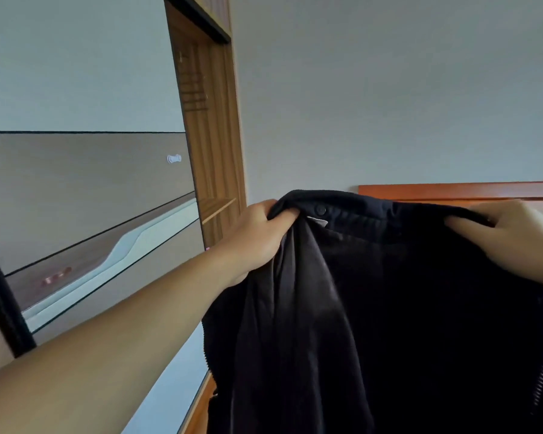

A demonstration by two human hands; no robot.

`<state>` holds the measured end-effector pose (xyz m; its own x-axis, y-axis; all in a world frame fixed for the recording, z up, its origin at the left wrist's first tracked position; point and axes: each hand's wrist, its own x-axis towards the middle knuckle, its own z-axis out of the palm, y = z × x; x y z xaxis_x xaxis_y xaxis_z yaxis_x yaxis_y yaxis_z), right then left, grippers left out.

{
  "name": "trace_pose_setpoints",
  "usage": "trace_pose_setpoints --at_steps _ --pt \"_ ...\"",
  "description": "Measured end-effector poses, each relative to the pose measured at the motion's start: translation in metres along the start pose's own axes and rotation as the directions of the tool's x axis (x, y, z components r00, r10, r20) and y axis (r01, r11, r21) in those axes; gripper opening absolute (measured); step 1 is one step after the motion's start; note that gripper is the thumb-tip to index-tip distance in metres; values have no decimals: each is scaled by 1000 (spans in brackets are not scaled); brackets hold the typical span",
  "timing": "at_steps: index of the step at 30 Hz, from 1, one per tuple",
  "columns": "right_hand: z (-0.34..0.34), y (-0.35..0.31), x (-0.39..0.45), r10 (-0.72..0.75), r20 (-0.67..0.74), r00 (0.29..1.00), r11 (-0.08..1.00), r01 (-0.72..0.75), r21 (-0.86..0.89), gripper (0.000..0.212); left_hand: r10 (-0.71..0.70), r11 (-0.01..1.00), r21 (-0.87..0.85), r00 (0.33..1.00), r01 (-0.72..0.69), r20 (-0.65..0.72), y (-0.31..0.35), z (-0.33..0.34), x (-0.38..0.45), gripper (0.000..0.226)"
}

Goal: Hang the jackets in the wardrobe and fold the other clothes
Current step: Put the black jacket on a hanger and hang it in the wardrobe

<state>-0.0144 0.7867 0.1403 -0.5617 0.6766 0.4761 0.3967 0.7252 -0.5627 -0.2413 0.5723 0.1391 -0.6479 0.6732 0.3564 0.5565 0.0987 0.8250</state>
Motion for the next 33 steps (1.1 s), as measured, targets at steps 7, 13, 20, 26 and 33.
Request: trace_pose_setpoints --at_steps 7,13,20,26,33 --pt "109 -80 74 -20 130 991 985 -2 170 20 -208 974 -107 975 200 -74 -64 -87 88 30" --pt "198 -141 150 -5 182 983 971 -38 234 28 -288 951 -152 952 271 -102 -122 -155 160 30" --pt "302 -184 230 -40 327 944 855 -137 500 30 -357 930 -149 921 335 -157 -177 -187 226 42" --pt "389 -228 284 -246 517 820 644 -261 719 28 -293 956 -57 929 288 -226 -207 -180 257 23" --pt "448 -300 302 -544 603 583 575 -265 774 21 -277 951 71 933 300 -229 -227 -205 240 49"
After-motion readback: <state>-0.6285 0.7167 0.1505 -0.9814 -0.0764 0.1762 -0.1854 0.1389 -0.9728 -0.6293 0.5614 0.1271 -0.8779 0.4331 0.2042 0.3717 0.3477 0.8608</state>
